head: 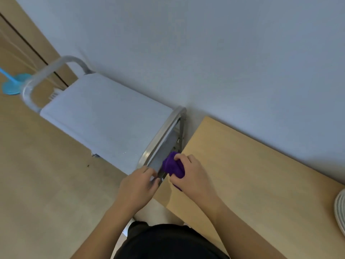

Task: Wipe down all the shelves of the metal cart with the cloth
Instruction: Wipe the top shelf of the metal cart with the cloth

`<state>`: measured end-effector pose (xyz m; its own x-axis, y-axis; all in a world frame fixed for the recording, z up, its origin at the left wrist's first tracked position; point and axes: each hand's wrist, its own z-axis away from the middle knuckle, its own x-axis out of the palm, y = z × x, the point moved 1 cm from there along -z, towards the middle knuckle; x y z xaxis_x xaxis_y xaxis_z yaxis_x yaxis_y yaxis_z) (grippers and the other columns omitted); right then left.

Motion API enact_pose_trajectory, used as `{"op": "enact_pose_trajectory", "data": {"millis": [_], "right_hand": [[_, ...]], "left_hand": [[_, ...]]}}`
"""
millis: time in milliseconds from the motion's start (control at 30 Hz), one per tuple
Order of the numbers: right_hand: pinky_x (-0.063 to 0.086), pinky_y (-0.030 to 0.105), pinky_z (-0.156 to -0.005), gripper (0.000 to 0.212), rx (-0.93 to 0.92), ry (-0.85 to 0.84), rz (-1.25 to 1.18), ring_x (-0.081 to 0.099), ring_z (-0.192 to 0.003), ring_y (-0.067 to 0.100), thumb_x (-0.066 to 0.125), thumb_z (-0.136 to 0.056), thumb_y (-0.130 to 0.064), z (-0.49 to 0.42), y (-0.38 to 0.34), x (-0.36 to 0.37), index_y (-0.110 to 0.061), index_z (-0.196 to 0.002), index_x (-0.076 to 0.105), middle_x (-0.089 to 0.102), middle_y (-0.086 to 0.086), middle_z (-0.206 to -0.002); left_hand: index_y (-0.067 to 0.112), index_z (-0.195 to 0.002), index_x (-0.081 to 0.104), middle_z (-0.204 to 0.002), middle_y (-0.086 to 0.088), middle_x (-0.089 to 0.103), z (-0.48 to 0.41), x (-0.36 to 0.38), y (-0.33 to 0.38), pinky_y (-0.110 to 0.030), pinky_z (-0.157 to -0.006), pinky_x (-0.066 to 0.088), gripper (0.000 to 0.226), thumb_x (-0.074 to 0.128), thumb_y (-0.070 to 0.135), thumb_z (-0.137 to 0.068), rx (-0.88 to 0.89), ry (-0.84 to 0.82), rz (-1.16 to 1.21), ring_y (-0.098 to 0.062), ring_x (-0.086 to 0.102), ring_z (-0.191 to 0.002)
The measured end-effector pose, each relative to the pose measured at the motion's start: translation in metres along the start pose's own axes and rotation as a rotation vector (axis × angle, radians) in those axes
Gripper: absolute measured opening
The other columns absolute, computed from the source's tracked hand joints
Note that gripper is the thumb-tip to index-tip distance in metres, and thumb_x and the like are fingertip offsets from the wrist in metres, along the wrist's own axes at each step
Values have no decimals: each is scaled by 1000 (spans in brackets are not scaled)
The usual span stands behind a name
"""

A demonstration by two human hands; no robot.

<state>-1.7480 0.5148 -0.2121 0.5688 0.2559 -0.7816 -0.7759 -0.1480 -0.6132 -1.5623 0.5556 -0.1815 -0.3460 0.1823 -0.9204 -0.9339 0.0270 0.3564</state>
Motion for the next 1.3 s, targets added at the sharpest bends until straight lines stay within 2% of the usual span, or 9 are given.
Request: {"op": "enact_pose_trajectory", "data": {"millis": [167, 300, 367, 433, 567, 700, 767, 1000, 1300], "right_hand": [[55, 28, -70, 58, -131, -54, 2, 51, -94, 8, 62, -72, -51, -9, -50, 7, -44, -123, 38, 47, -14, -106], [50, 19, -71, 56, -171, -73, -1, 47, -97, 7, 64, -73, -43, -27, -93, 24, -41, -124, 40, 46, -14, -108], [50, 20, -74, 55, -190, -119, -4, 48, -99, 8, 65, -75, -40, -37, -118, 40, -39, -124, 40, 47, -12, -110], [52, 25, -78, 53, -209, -156, 9, 49, -99, 11, 65, -76, -39, -47, -144, 60, -38, -123, 41, 48, -10, -111], [53, 30, -79, 52, -234, -212, 3, 49, -97, 12, 65, -75, -38, -69, -202, 108, -38, -122, 42, 49, -9, -109], [53, 27, -75, 52, -316, -242, -14, 51, -94, 10, 65, -73, -39, -91, -264, 157, -38, -121, 44, 51, -10, -107], [54, 27, -75, 51, -344, -266, -34, 52, -95, 11, 66, -74, -37, -102, -293, 177, -38, -121, 46, 51, -9, -106], [53, 24, -79, 55, -420, -336, -34, 51, -101, 9, 69, -75, -37, -139, -352, 223, -36, -125, 45, 52, -8, -113], [53, 27, -82, 57, -373, -357, -9, 50, -103, 12, 70, -75, -38, -243, -372, 255, -35, -126, 44, 51, -7, -114]], "left_hand": [[29, -101, 64, -98, 16, 61, 23, -20, -38, -22, -63, 44, 20, 51, 42, -95, -39, 38, -22, -5, 58, -82], [30, -108, 61, -102, 16, 61, 33, -36, -81, -14, -62, 38, 25, 45, 46, -96, -89, 36, -19, -5, 57, -86], [29, -110, 61, -104, 15, 62, 36, -46, -105, -11, -56, 28, 26, 45, 45, -96, -106, 46, -3, -4, 57, -87], [28, -109, 61, -104, 15, 62, 41, -58, -133, -10, -55, 25, 25, 46, 43, -97, -131, 59, 7, -4, 56, -88], [26, -109, 60, -105, 13, 61, 59, -77, -197, -13, -57, 30, 23, 47, 41, -97, -196, 49, 45, -4, 54, -86], [27, -113, 59, -109, 14, 60, 77, -97, -261, -22, -72, 45, 26, 44, 42, -97, -262, 62, 51, -6, 57, -95], [28, -114, 59, -110, 14, 59, 86, -108, -289, -25, -76, 47, 27, 43, 43, -97, -305, 80, 45, -7, 57, -97], [29, -113, 59, -111, 15, 59, 95, -127, -356, -23, -69, 40, 26, 44, 43, -98, -411, 132, 63, -6, 56, -97], [28, -112, 60, -112, 15, 59, 12, -152, -426, -22, -71, 40, 25, 45, 42, -98, -421, 104, 102, -4, 56, -97]]}}
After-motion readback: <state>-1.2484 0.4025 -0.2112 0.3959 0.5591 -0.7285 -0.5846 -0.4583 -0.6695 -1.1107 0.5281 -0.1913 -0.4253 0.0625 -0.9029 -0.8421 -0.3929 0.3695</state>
